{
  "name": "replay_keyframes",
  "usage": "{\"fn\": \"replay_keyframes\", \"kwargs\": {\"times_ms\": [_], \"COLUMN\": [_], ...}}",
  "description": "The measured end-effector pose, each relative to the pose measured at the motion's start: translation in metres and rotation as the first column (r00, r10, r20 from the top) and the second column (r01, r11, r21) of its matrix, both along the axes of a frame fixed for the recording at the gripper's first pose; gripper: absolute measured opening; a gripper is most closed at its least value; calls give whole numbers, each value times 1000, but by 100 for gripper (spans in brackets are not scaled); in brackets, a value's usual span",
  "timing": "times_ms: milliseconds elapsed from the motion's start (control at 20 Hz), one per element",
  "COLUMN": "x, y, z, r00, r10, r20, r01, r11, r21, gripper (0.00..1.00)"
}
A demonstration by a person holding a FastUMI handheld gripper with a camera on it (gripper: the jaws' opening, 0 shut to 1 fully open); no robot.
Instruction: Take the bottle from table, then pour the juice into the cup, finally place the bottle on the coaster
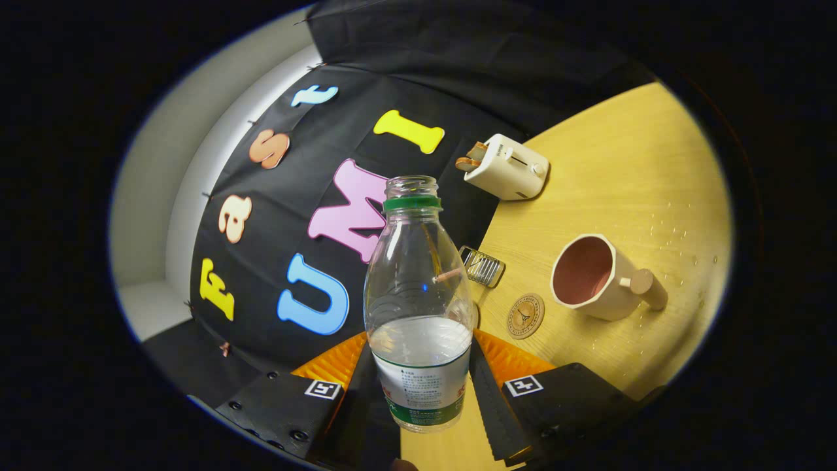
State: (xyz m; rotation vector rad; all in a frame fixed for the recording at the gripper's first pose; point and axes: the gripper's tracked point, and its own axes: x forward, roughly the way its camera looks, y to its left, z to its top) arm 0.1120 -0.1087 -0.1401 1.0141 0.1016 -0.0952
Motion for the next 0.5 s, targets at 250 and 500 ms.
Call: {"fn": "replay_keyframes", "kwargs": {"times_ms": [250, 500], "x": [5, 25], "y": [14, 18], "z": [12, 32], "r00": [1000, 1000], "r10": [18, -22], "r20": [-9, -4], "r01": [-20, 17], "r11": [961, 844], "r21": [-276, -535], "gripper": [75, 75]}}
